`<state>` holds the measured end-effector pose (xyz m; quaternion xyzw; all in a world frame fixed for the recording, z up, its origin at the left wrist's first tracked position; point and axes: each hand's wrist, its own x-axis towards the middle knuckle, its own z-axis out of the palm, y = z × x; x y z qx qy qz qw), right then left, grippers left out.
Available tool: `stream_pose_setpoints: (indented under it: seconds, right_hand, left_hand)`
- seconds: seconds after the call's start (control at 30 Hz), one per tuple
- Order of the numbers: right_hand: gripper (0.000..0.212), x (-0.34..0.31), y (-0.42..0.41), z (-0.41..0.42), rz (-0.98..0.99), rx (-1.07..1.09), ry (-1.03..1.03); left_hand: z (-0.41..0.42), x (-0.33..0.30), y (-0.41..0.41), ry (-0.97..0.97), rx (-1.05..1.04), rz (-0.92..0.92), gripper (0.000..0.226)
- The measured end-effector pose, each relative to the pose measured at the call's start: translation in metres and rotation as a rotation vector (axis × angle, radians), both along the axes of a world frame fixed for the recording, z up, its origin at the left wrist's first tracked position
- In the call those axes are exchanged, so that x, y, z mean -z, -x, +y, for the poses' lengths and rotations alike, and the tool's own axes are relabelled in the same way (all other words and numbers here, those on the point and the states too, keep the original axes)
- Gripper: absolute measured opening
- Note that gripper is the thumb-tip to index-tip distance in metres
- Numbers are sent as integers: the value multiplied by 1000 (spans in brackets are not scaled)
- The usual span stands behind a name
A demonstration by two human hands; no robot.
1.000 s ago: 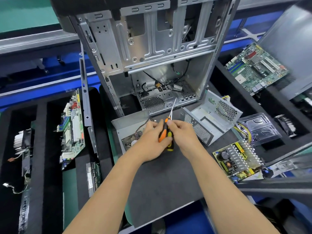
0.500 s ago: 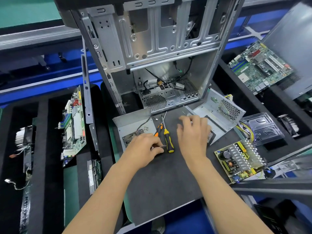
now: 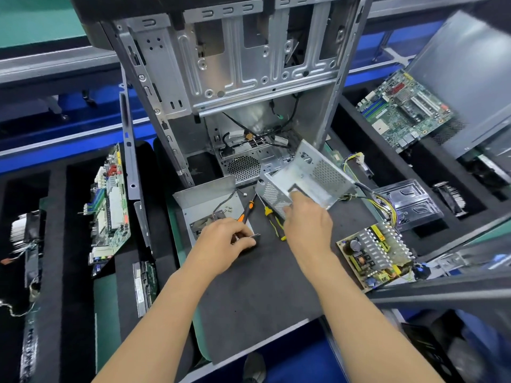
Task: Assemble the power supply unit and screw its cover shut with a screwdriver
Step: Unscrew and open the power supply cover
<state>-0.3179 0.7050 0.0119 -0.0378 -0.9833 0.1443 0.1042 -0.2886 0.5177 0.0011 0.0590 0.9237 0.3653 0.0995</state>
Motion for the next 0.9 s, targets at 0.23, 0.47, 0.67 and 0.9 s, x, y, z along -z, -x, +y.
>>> stream_pose_setpoints:
  seconds: [0.23, 0.47, 0.67, 0.9]
  right_hand:
    - [14, 16, 15, 3, -145, -15, 22]
    - [54, 1, -15, 54, 120, 103, 120]
    - [94, 1, -39, 134, -447, 480, 10]
    - [78, -3, -22, 110, -193, 230, 68]
  left_hand:
    - [-5, 1, -6, 14, -14, 17, 2]
    - [-9, 1, -8, -7, -20, -9, 2]
    - [-11, 5, -8, -27, -23, -27, 8]
    - [-8, 4, -8, -61, -47, -5, 12]
